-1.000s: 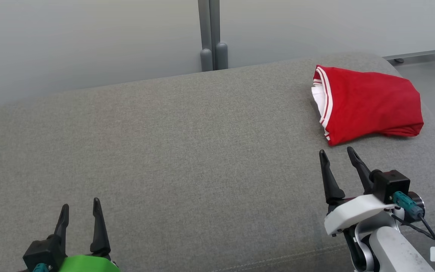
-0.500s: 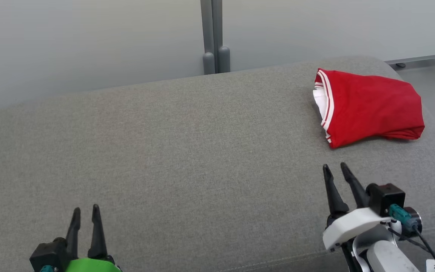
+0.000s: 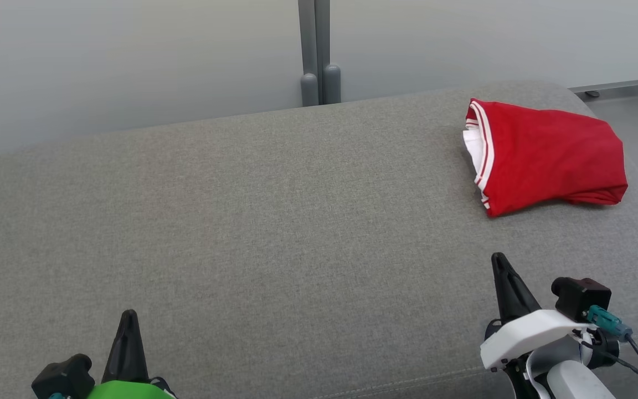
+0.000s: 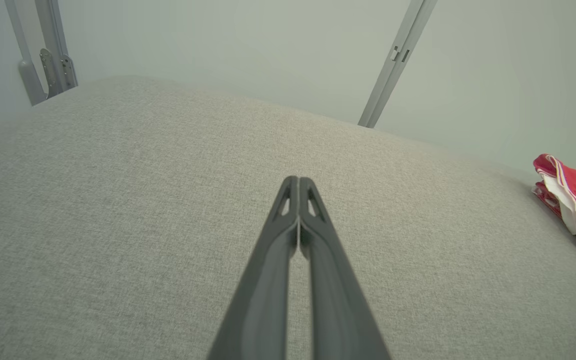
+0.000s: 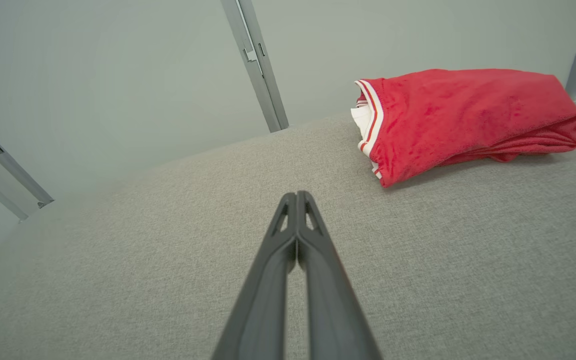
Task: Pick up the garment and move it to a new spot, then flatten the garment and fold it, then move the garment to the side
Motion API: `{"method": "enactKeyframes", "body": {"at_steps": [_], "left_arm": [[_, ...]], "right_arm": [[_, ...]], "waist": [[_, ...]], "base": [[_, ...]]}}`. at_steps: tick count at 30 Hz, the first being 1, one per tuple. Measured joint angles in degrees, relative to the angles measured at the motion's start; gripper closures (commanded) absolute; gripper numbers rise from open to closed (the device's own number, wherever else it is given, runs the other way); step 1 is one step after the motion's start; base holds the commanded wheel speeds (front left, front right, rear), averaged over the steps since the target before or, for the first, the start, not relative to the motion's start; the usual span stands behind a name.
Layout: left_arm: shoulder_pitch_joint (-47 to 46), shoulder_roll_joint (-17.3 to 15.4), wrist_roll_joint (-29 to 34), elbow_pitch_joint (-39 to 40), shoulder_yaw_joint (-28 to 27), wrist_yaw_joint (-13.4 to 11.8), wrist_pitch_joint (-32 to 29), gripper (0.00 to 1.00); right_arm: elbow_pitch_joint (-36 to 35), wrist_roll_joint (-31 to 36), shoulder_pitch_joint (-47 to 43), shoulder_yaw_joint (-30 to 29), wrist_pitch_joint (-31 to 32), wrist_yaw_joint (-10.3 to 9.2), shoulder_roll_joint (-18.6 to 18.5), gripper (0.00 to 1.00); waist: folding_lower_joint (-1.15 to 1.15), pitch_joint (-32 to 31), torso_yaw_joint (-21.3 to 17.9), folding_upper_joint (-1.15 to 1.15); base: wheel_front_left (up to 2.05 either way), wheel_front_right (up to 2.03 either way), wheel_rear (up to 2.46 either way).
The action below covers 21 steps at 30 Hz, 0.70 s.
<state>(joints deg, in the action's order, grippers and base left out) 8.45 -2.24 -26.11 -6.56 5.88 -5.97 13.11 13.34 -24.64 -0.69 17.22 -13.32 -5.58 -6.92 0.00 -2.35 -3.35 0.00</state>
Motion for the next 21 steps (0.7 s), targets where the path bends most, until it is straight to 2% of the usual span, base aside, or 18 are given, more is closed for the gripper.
{"method": "enactKeyframes", "body": {"at_steps": [4, 21], "left_arm": [[-0.01, 0.01, -5.57, -0.02, -0.23, 0.51, -1.07, 1.0], [-0.93, -0.03, -16.88, -0.91, -1.85, 2.61, -4.16, 1.0]], "right_arm": [[-0.13, -5.25, 0.01, -1.29, 0.9, 0.54, 0.25, 1.0], [-0.23, -17.28, 0.14, -5.46, 4.39, 2.64, 1.04, 1.0]], "waist": [[0.0, 0.16, 0.19, 0.0], [0.0, 0.64, 0.8, 0.0]], "base": [[0.0, 0.0, 0.0], [0.0, 0.0, 0.0]]}}
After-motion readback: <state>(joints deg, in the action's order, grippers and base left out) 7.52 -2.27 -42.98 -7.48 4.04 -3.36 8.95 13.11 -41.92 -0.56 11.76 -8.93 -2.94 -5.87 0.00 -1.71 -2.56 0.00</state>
